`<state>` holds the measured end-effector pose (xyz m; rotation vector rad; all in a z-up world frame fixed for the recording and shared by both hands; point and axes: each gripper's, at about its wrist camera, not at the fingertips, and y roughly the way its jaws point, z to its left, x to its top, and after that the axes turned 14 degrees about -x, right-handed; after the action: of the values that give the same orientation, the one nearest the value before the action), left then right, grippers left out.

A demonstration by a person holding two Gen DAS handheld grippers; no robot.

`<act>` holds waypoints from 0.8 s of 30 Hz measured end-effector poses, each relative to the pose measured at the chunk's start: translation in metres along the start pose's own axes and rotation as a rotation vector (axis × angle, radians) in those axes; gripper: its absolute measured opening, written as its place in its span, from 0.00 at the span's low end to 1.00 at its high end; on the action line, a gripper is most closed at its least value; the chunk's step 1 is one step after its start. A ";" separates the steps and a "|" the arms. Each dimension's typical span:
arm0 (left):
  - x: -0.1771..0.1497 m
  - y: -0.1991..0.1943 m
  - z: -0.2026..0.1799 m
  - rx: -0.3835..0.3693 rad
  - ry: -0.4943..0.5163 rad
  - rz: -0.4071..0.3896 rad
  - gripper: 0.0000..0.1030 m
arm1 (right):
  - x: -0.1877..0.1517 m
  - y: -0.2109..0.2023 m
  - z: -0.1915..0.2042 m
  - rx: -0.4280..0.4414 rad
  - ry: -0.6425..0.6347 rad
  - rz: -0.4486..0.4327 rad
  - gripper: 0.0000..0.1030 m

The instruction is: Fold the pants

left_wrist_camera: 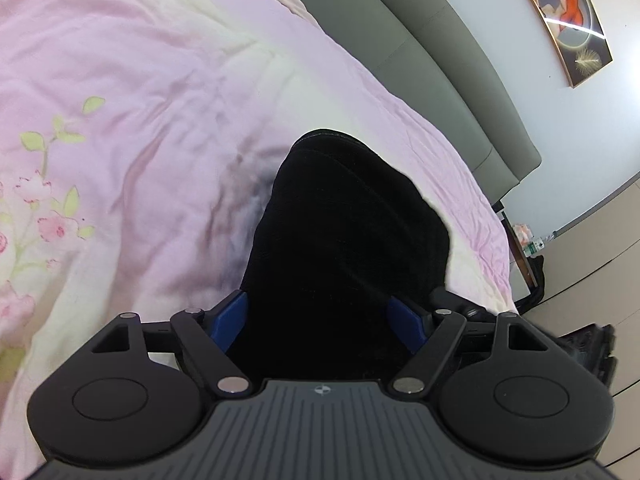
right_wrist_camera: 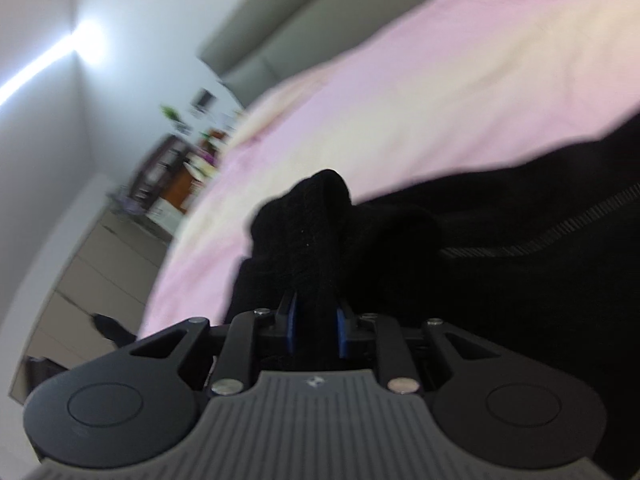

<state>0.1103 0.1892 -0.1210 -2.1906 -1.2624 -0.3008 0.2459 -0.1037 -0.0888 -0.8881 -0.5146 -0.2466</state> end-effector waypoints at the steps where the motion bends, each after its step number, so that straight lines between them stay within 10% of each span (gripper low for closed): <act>1: -0.002 0.003 0.001 0.015 0.000 0.003 0.87 | -0.004 0.008 -0.003 -0.028 -0.009 0.008 0.14; 6: -0.010 0.028 0.006 0.121 0.000 0.121 0.88 | -0.009 0.020 0.008 -0.118 -0.098 -0.030 0.20; 16: -0.017 0.019 0.009 0.112 -0.066 0.096 0.89 | -0.024 -0.034 0.055 -0.210 -0.443 -0.187 0.31; 24: -0.021 0.029 -0.011 0.209 0.013 0.136 0.86 | -0.052 -0.005 0.020 -0.193 -0.374 0.054 0.34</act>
<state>0.1251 0.1572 -0.1326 -2.0788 -1.0793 -0.1228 0.1935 -0.0914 -0.1022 -1.1430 -0.8215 -0.0796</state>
